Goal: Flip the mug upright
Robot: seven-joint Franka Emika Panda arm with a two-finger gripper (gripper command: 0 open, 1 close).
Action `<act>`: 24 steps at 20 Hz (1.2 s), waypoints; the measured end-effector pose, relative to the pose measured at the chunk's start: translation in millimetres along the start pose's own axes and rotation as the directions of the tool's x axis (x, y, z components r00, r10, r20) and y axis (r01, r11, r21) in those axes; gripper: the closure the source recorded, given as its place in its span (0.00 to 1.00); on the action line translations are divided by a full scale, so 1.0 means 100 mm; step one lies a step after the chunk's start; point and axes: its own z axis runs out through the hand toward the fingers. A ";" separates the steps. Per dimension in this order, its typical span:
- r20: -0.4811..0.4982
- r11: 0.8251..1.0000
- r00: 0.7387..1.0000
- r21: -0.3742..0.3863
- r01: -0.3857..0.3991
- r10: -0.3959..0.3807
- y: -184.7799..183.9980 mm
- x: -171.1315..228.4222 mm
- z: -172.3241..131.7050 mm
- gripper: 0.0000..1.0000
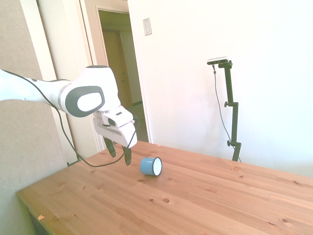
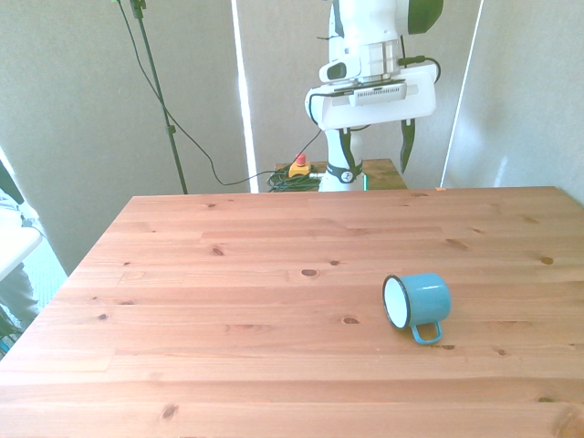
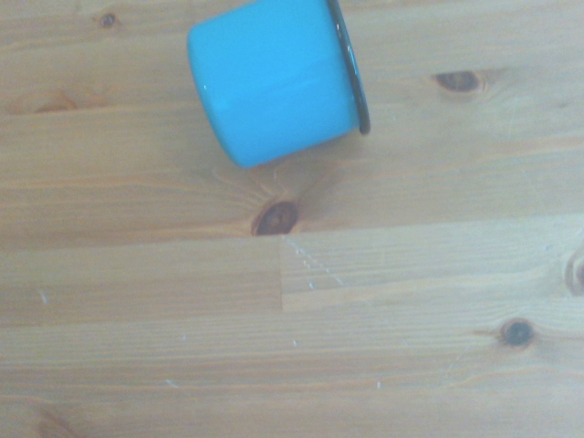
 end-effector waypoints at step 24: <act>0.075 0.995 0.996 -0.087 -0.042 0.048 -0.95 0.81 -0.21 0.00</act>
